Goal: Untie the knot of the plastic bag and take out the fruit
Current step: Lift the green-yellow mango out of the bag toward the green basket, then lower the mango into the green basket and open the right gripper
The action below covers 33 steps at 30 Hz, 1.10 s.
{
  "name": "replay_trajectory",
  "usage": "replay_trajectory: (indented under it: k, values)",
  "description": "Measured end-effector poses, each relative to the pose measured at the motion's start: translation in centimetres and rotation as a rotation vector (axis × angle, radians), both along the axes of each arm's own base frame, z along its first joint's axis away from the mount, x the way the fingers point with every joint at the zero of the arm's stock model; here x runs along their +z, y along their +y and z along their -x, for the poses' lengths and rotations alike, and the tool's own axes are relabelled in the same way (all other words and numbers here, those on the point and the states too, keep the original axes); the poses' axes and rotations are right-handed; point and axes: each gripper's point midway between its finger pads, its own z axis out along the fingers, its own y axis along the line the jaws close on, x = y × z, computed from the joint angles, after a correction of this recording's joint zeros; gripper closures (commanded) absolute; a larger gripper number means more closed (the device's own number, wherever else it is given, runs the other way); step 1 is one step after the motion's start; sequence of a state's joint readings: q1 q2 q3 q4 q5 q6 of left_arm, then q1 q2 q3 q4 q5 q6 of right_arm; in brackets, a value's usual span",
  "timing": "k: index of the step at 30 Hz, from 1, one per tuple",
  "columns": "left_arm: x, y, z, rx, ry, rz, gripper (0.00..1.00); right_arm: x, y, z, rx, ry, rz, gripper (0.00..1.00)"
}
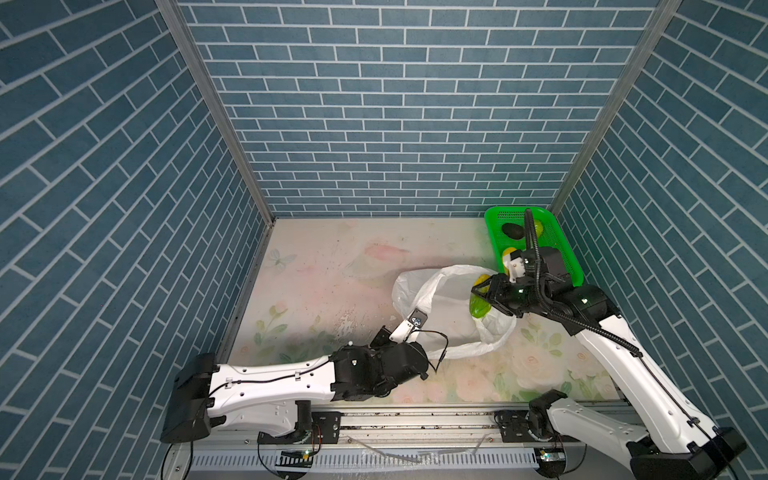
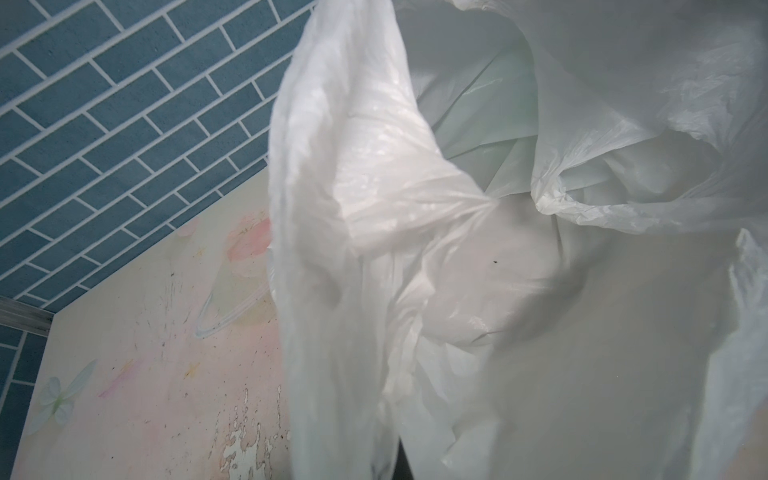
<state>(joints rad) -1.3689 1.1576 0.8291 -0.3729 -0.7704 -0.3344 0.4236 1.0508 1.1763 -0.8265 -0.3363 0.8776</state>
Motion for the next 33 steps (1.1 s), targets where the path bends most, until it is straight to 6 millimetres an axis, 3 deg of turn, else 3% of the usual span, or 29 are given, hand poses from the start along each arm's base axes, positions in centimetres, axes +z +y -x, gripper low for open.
replay_trajectory:
  k: [6, 11, 22, 30, 33]
  values:
    - [0.0, 1.4, -0.1, 0.034, 0.000, -0.008, 1.00, 0.5, -2.6, -4.2, -0.078, -0.005, -0.032, 0.71]
    - [0.1, 2.5, -0.2, 0.065, -0.005, -0.008, 1.00, -0.2, -6.2, -8.9, -0.176, -0.025, -0.043, 0.71]
    - [-0.2, 4.3, -0.3, 0.116, -0.015, -0.019, 1.00, -5.8, -13.8, -18.6, -0.344, -0.023, 0.020, 0.70]
    - [-0.3, 4.4, -0.4, 0.122, -0.016, -0.020, 1.00, -8.3, -17.5, -26.9, -0.418, -0.063, 0.100, 0.68]
    - [-0.2, 4.5, -0.4, 0.124, -0.018, -0.020, 1.00, -9.1, -18.5, -29.3, -0.433, -0.074, 0.131, 0.60]
